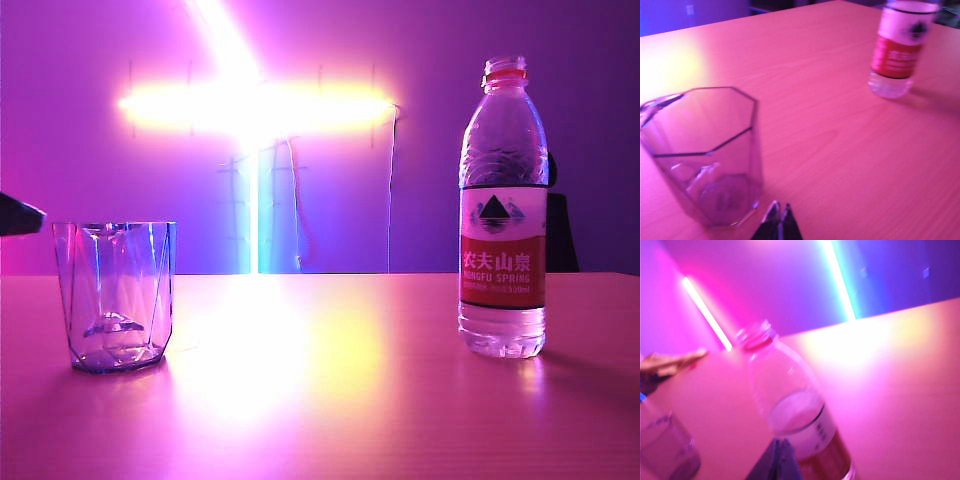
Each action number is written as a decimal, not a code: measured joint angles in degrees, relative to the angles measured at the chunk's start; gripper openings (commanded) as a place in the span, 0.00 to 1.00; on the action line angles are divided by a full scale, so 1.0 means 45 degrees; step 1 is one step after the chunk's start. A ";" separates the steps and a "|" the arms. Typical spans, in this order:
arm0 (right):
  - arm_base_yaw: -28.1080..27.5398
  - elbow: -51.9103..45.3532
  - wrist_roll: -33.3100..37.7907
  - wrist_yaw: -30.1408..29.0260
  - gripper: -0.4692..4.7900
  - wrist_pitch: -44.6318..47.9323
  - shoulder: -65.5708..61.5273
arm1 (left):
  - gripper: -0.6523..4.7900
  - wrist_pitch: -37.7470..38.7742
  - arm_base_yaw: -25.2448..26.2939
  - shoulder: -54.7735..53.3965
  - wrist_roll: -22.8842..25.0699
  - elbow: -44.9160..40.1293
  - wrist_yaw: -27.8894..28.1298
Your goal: Pick up the mineral water bottle on the table and pour water into the mug until it's half full.
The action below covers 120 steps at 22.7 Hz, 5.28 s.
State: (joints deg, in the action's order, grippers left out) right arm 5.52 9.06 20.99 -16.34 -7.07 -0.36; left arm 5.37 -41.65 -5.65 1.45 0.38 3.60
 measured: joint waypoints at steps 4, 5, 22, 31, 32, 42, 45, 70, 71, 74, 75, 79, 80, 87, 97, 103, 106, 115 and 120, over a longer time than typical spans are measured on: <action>0.1933 -0.0034 -0.0933 0.0952 0.90 -0.1049 -0.0238 | 0.12 0.0000 -0.0636 0.0005 0.0000 0.0000 0.0058; 0.2307 -0.0024 -0.1214 0.1399 1.00 -0.0957 -0.0233 | 0.12 -0.0005 -0.0704 0.0005 0.0000 0.0000 0.0058; 0.4575 -0.1715 -0.4114 0.4571 1.00 1.2322 -1.2483 | 0.12 0.0005 -0.0743 0.0039 0.0000 0.0000 0.0063; 0.4541 0.0175 -0.3973 0.4585 1.00 1.9040 -2.0157 | 0.12 0.0005 -0.0748 0.0039 0.0000 0.0000 0.0063; 0.4541 0.0359 -0.3968 0.4595 1.00 1.9103 -2.0390 | 0.12 0.0005 -0.0748 0.0039 0.0000 0.0000 0.0063; 0.4537 0.0738 -0.3910 0.5066 0.54 1.9074 -2.0648 | 0.12 0.0034 -0.0743 0.0957 0.0000 0.0000 0.0063; 0.4541 0.0758 -0.3925 0.5013 0.54 1.8986 -2.0560 | 0.12 0.0034 -0.0704 0.1001 0.0000 0.0000 0.0063; 0.8471 0.9496 -1.5776 0.5105 0.54 0.5790 -2.0648 | 0.12 0.0053 0.4104 0.1205 0.0000 0.0000 0.0073; 0.8510 0.9500 -1.6237 0.5289 0.54 0.5799 -2.0648 | 0.12 0.0053 0.4104 0.1205 0.0000 0.0000 0.0073; 0.8578 0.9496 -1.7544 0.5634 0.54 0.5848 -2.0652 | 0.12 0.0053 0.4104 0.1205 0.0000 0.0000 0.0073; 0.8578 0.9496 -1.7748 0.5639 0.54 0.5931 -2.0677 | 0.12 0.0053 0.4104 0.1205 0.0000 0.0000 0.0073; 0.8573 0.9500 -1.8525 0.6149 0.54 0.6615 -2.0978 | 0.12 0.0053 0.4104 0.1205 0.0000 0.0000 0.0073; 0.8573 0.9500 -1.8622 0.6290 0.54 0.6795 -2.1104 | 0.12 0.0053 0.4104 0.1205 0.0000 0.0000 0.0073; 0.8573 0.9496 -1.8773 0.6528 0.54 0.7121 -2.1663 | 0.12 0.0053 0.4104 0.1205 0.0000 0.0000 0.0073; 0.8573 0.9496 -2.0249 0.6533 0.55 0.7426 -2.1672 | 0.12 0.0053 0.4104 0.1205 0.0000 0.0000 0.0073; 0.8573 0.9496 -2.0905 0.6494 0.55 0.7494 -2.1677 | 0.12 0.0053 0.4104 0.1200 0.0000 0.0000 0.0073; 0.8573 0.9496 -2.1308 0.6499 0.55 0.7504 -2.1677 | 0.12 0.0053 0.4104 0.1200 0.0000 0.0000 0.0073; 0.8568 0.9496 -2.1944 0.6538 0.55 0.7917 -2.1677 | 0.12 0.0053 0.4104 0.1200 0.0000 0.0000 0.0073; 0.8587 0.9496 -2.2377 0.6591 0.55 0.7922 -2.1682 | 0.12 0.0053 0.4104 0.1200 0.0000 0.0000 0.0073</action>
State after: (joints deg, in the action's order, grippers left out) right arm 44.16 51.79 -79.70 13.32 28.58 -97.93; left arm 5.61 -23.18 -0.25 1.45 0.38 3.92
